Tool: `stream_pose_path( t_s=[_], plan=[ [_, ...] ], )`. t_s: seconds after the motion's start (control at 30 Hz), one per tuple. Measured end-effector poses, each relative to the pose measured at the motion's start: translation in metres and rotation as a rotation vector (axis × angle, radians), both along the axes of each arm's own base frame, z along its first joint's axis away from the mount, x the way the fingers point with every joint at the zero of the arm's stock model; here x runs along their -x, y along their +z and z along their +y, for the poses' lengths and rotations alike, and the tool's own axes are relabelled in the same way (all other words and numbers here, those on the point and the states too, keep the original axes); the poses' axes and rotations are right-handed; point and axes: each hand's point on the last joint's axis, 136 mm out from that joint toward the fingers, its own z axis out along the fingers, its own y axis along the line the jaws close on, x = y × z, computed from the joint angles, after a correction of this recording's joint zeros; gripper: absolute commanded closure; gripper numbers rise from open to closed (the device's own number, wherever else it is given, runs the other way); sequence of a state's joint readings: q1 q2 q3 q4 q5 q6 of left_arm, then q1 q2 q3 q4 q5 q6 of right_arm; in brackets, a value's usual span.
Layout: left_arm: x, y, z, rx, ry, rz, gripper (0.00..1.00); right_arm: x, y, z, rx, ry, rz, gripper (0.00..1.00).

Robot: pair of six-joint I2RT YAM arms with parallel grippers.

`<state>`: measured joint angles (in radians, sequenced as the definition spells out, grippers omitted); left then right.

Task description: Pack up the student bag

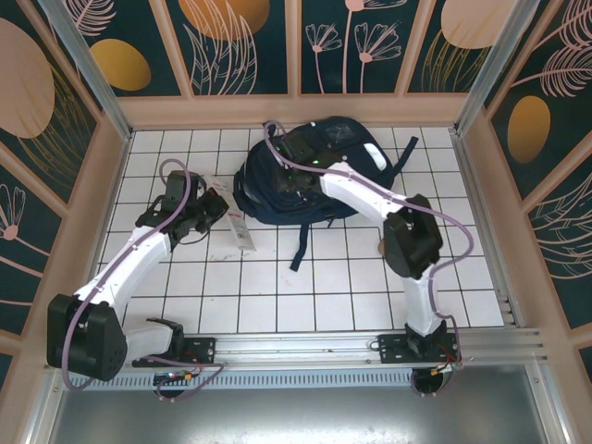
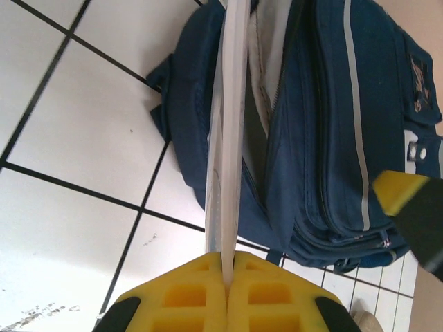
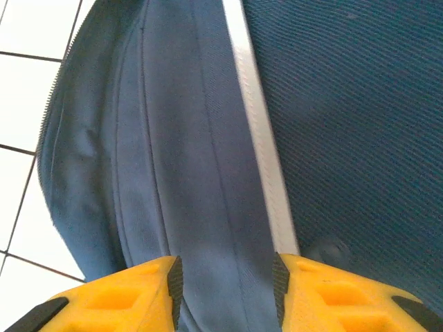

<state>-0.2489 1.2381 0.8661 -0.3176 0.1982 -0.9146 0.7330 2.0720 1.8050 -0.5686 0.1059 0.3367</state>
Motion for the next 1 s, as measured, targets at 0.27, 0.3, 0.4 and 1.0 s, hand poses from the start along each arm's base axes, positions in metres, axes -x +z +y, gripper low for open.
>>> stream_pose_path(
  t_s=[0.27,0.3,0.4,1.0],
  plan=[
    [-0.001,-0.001,0.007,0.026,-0.005,0.009,1.0,-0.016,-0.031,0.023,0.161,0.058,-0.035,0.56],
    [-0.001,-0.001,0.007,0.03,-0.007,0.01,1.0,-0.018,-0.034,0.024,0.175,0.062,-0.037,0.55],
    [-0.002,-0.003,0.006,0.038,-0.017,0.014,1.0,-0.021,-0.043,0.024,0.212,0.073,-0.038,0.56],
    [-0.024,-0.015,-0.013,0.114,-0.086,0.005,1.0,-0.023,-0.02,0.021,0.271,0.076,-0.12,1.0]
  ],
)
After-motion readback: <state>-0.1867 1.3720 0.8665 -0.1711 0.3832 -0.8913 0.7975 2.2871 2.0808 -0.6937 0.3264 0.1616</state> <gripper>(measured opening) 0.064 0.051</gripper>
